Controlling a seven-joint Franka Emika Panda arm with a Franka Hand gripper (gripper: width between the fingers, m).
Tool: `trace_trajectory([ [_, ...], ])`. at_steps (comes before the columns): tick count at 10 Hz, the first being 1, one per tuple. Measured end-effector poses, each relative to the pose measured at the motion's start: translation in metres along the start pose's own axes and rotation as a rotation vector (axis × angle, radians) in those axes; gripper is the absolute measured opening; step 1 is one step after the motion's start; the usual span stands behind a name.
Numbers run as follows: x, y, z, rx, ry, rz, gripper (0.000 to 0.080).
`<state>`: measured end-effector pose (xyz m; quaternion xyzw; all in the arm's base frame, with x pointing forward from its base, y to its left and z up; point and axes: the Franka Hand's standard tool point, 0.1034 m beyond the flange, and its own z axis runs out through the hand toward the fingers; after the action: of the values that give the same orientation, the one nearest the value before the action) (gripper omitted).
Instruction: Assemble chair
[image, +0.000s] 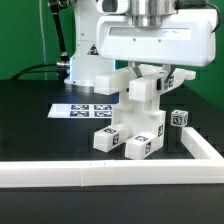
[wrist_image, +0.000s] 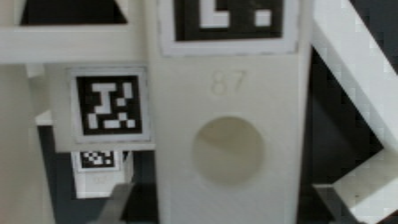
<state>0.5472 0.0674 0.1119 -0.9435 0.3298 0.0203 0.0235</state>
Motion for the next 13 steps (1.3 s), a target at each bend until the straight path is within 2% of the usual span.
trace_trajectory([
  [6, 0.001, 0.004, 0.017, -0.02, -0.002, -0.004, 0.029],
  [9, 0.001, 0.004, 0.018, -0.021, -0.003, -0.005, 0.0305],
  [10, 0.001, 0.004, 0.018, -0.021, -0.003, -0.005, 0.0477],
  [11, 0.001, 0.004, 0.018, -0.021, -0.003, -0.004, 0.0477],
  [12, 0.001, 0.005, 0.019, -0.022, -0.003, -0.004, 0.0616],
  [13, 0.001, 0.005, 0.02, -0.024, -0.004, -0.004, 0.0639],
])
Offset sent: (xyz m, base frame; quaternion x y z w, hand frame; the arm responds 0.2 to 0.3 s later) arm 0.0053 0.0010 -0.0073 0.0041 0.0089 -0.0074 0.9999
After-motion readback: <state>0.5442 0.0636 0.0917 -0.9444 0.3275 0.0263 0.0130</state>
